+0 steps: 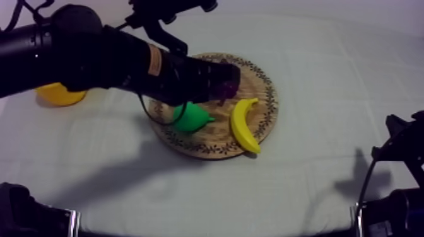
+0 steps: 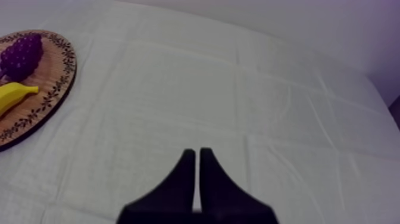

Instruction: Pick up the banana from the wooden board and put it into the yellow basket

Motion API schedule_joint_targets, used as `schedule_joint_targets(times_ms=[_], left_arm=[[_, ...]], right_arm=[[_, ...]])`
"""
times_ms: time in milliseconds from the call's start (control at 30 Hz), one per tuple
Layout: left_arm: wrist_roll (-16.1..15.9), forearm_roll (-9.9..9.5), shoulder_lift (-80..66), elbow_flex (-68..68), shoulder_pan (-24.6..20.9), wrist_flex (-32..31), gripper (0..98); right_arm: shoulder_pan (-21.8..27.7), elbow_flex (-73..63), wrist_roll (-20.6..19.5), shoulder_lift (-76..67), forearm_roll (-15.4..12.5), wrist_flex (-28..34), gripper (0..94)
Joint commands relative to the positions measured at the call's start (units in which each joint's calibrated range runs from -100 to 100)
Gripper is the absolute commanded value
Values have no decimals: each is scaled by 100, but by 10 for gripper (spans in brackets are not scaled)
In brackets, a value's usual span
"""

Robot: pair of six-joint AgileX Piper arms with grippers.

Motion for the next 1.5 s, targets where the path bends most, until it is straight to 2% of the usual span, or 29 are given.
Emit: schedule_joint_targets(times_ms=[0, 133, 233, 633, 933, 1100, 1467], left_arm=[[35, -76, -41, 82, 13, -118, 389], [65, -134, -110, 206, 16, -243, 419], [47, -88, -79, 225, -16, -270, 420], [-440, 659, 1307, -640, -208, -144, 381], [-634, 1115, 2663, -2142, -337, 1158, 340], [-766, 1333, 3191, -2674, -383, 1655, 330], [-677, 1445, 4011, -3707, -410, 2724, 317]], right_arm=[[1, -3, -1, -4, 1, 2, 6], [1, -3, -1, -4, 1, 2, 6], [1, -3, -1, -4, 1, 2, 6], [1, -3, -1, -4, 1, 2, 6], [1, -3, 1, -4, 1, 2, 6], [1, -3, 0, -4, 1, 2, 6], [1, -3, -1, -4, 1, 2, 6]])
